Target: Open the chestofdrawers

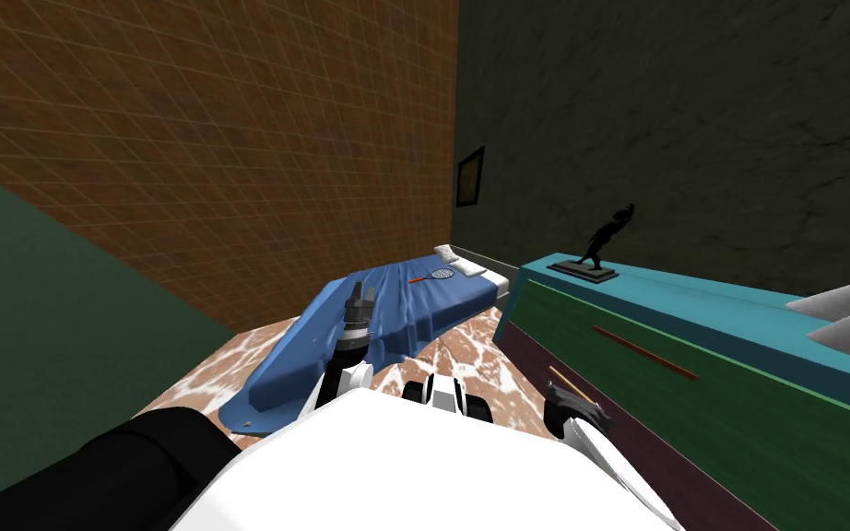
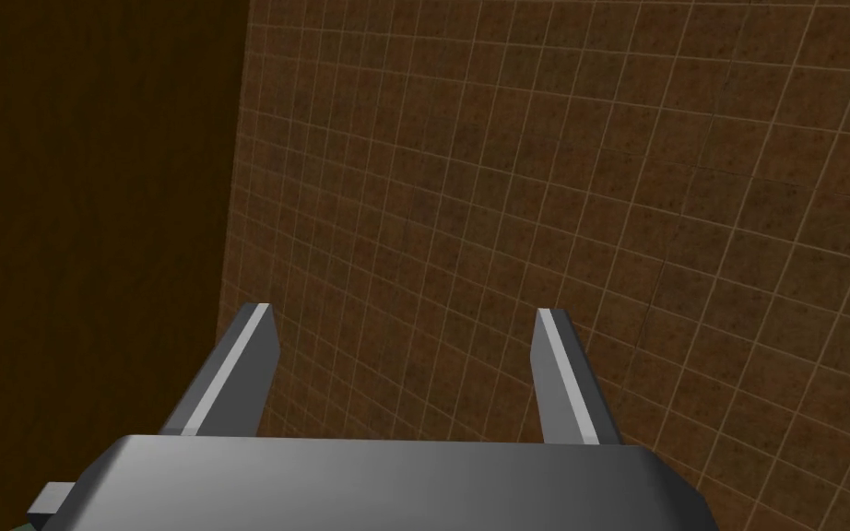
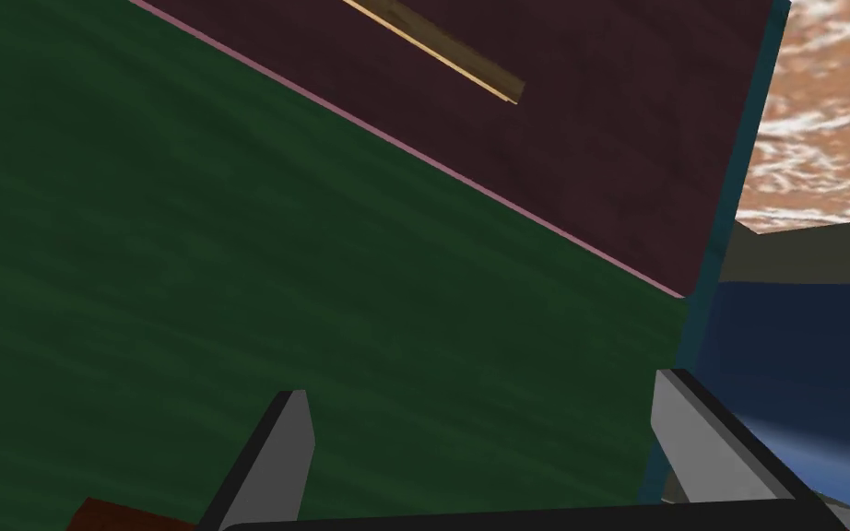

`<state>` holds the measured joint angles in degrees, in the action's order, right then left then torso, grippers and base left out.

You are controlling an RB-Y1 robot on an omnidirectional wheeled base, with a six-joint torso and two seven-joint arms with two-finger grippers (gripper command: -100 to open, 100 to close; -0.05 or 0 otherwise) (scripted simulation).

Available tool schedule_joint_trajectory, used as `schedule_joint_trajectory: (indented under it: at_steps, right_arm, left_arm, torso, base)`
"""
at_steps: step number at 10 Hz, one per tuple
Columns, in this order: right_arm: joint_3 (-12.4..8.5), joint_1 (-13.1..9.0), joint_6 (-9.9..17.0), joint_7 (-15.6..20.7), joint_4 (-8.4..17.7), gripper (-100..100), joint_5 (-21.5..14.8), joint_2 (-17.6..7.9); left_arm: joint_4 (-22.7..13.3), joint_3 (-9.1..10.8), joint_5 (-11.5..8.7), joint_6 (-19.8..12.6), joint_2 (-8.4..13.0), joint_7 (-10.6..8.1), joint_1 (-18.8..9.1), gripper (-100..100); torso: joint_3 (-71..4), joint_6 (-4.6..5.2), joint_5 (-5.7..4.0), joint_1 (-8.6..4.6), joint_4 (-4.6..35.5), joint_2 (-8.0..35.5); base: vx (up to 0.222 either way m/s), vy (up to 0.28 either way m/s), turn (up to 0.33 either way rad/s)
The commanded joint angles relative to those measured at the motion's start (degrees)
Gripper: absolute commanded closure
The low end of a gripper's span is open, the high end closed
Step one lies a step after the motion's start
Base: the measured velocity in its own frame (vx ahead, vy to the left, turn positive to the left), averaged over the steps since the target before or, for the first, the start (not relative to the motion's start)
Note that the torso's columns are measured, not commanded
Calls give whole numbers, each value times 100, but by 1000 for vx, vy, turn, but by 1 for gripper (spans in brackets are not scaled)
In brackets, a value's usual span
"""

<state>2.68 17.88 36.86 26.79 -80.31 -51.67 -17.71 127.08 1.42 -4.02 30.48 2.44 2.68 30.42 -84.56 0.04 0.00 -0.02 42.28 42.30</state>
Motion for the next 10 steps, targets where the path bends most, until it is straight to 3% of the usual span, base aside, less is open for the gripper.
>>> schedule_joint_trajectory:
  at_steps: [1,4,5,7,9,10]
  right_arm:
    - [-28,-53,307,34,364,-100,-395,-86]
    - [-56,-115,798,215,738,-100,-824,-275]
    - [-56,-115,798,215,834,-100,-910,-275]
    - [-93,-164,1200,376,1197,-100,-1365,-473]
    - [-93,-164,1241,376,1264,-100,-1381,-473]
    - [-113,-183,1442,448,1452,-100,-1599,-572]
  left_arm:
    - [0,0,0,0,0,0,-1,0]
    - [0,0,0,0,0,0,0,0]
    - [0,0,0,0,0,0,0,0]
    - [0,0,0,0,0,0,0,0]
    - [0,1,0,0,0,0,1,0]
    - [0,1,0,0,0,0,1,0]
  torso:
    - [-1,-5,0,0,0,-3]
    - [0,1,1,1,0,1]
    - [0,-7,0,1,1,-2]
    - [-2,-6,0,2,0,-4]
    - [-1,-1,-1,0,0,-2]
    - [4,-1,0,3,2,6]
  base:
    - [31,-2,128]
    - [32,-4,203]
    - [32,-8,122]
    - [47,-12,260]
    - [26,-15,34]
    - [20,-12,171]
